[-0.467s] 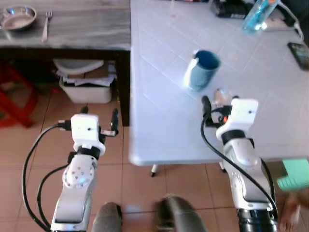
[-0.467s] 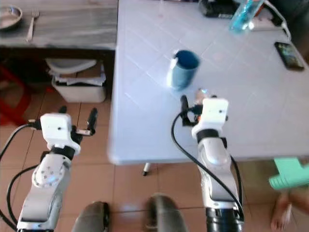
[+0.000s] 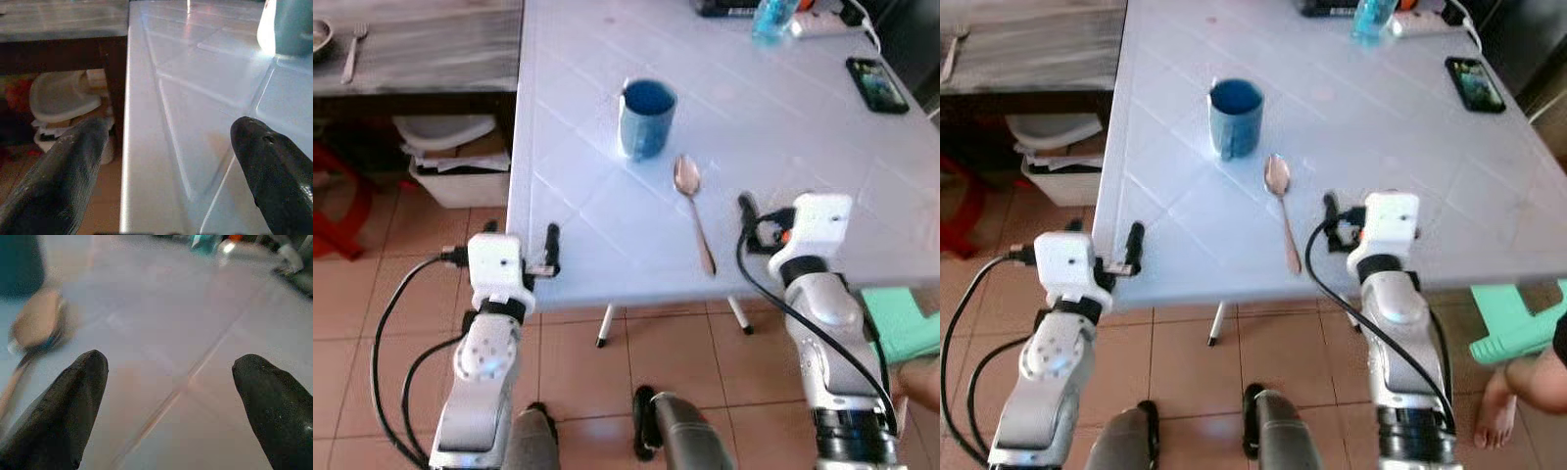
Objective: Setting the table
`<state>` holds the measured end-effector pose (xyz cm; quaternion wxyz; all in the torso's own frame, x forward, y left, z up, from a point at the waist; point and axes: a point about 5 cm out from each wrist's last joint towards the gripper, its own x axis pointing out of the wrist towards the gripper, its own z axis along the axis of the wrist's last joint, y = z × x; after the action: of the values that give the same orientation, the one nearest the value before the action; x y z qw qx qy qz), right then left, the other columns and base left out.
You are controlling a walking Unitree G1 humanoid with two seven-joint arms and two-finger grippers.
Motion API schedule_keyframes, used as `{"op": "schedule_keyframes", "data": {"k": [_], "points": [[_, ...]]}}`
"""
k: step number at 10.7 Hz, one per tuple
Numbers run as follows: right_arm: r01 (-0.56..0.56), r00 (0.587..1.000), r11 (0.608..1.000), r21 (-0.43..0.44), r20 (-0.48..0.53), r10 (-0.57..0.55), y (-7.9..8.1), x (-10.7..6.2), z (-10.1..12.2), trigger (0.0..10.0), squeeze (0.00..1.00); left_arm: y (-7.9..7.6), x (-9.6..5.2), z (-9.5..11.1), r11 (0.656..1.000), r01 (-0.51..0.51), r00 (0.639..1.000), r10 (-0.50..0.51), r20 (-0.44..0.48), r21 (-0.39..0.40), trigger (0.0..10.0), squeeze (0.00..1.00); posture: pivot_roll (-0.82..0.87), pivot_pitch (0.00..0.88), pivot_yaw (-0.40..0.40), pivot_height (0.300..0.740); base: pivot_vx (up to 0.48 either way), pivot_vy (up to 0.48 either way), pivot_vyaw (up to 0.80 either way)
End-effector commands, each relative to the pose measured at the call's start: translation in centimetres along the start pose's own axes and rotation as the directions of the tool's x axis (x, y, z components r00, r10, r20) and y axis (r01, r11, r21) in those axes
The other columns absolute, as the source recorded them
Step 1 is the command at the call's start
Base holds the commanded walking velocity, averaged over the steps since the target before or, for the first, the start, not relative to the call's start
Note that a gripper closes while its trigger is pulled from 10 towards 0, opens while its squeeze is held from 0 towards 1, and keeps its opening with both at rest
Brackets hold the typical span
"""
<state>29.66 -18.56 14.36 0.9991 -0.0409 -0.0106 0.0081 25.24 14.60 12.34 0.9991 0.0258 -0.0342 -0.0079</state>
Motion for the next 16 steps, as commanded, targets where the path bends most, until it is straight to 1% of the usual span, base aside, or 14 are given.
{"op": "schedule_keyframes", "data": {"k": [1, 2, 3, 4, 5, 7, 9, 11, 13, 14, 15, 16], "points": [[-0.033, 0.999, 0.999, -0.005, -0.016, 0.033, 0.0, 0.4, -0.1, 10.0, 0.0, 0.5, -0.3, 0.0, 1.0, -0.021, 1.0, 0.021, -0.008, 0.02, 10.0, 0.0, -0.03, 0.268, -0.041, 0.74, 0.0, 0.0, 0.0], [-0.089, 0.996, 0.996, -0.012, -0.015, 0.089, -0.5, 1.1, 0.2, 10.0, 0.0, 0.6, -0.4, 0.0, 0.999, -0.021, 1.0, 0.021, -0.013, 0.029, 10.0, 0.0, -0.02, 0.275, -0.035, 0.74, 0.0, 0.0, 0.0], [-0.147, 0.989, 0.989, -0.029, 0.0, 0.147, -0.6, 1.5, 0.7, 10.0, 0.0, 0.8, -0.6, 0.0, 0.999, -0.018, 1.0, 0.019, -0.016, 0.035, 10.0, 0.0, -0.02, 0.284, -0.027, 0.74, 0.0, 0.0, 0.0], [-0.171, 0.985, 0.983, -0.067, 0.025, 0.173, -0.5, 1.7, 1.3, 10.0, 0.0, 0.9, -0.6, 0.1, 0.999, -0.016, 1.0, 0.017, -0.016, 0.035, 10.0, 0.0, -0.02, 0.286, -0.026, 0.74, 0.0, 0.0, 0.0], [-0.176, 0.983, 0.981, -0.078, 0.036, 0.179, -0.5, 1.9, 1.6, 10.0, 0.0, 0.8, -0.7, 0.1, 0.999, -0.013, 1.0, 0.014, -0.016, 0.034, 10.0, 0.0, -0.02, 0.289, -0.025, 0.74, 0.0, 0.0, 0.8], [-0.182, 0.983, 0.982, -0.053, 0.03, 0.184, -0.2, 1.8, 1.1, 10.0, 0.0, 0.6, -0.8, 0.2, 1.0, 0.0, 1.0, 0.0, -0.019, 0.029, 10.0, 0.0, -0.01, 0.292, -0.025, 0.74, 0.0, 0.0, 0.0], [-0.189, 0.982, 0.98, -0.058, -0.001, 0.189, 0.0, 1.5, 0.3, 10.0, 0.0, 0.5, -1.1, 0.2, 1.0, 0.023, 1.0, -0.023, -0.021, 0.019, 10.0, 0.0, -0.01, 0.291, -0.023, 0.74, 0.0, 0.0, 0.0], [-0.157, 0.988, 0.985, -0.065, -0.008, 0.157, 0.0, 1.2, 0.2, 10.0, 0.0, 0.3, -1.1, 0.2, 0.999, 0.047, 0.999, -0.047, -0.018, 0.001, 10.0, 0.0, -0.01, 0.29, -0.024, 0.74, 0.0, 0.0, 0.0], [-0.109, 0.991, 0.989, -0.102, 0.07, 0.116, 0.0, 0.7, 1.2, 10.0, 0.0, 0.3, -0.9, 0.4, 0.999, 0.053, 0.999, -0.053, -0.007, -0.005, 10.0, 0.0, -0.02, 0.284, -0.031, 0.74, 0.0, 0.0, 0.0], [-0.088, 0.986, 0.991, -0.104, 0.133, 0.101, 0.0, 0.6, 2.2, 10.0, 0.0, 0.4, -0.9, 0.5, 0.998, 0.057, 0.998, -0.057, 0.0, -0.005, 10.0, 0.0, -0.02, 0.282, -0.031, 0.74, 0.0, 0.0, 0.0], [-0.065, 0.982, 0.994, -0.089, 0.17, 0.08, 0.1, 0.6, 3.1, 10.0, 0.0, 0.5, -0.7, 0.6, 0.998, 0.06, 0.998, -0.06, 0.003, -0.004, 10.0, 0.0, -0.02, 0.278, -0.034, 0.74, 0.0, 0.0, 0.0], [-0.055, 0.983, 0.995, -0.079, 0.172, 0.068, 0.2, 0.3, 3.4, 10.0, 0.0, 0.5, -0.7, 0.6, 0.998, 0.065, 0.998, -0.065, 0.006, -0.003, 10.0, 0.0, -0.02, 0.276, -0.036, 0.74, 0.0, 0.0, 0.0]]}}
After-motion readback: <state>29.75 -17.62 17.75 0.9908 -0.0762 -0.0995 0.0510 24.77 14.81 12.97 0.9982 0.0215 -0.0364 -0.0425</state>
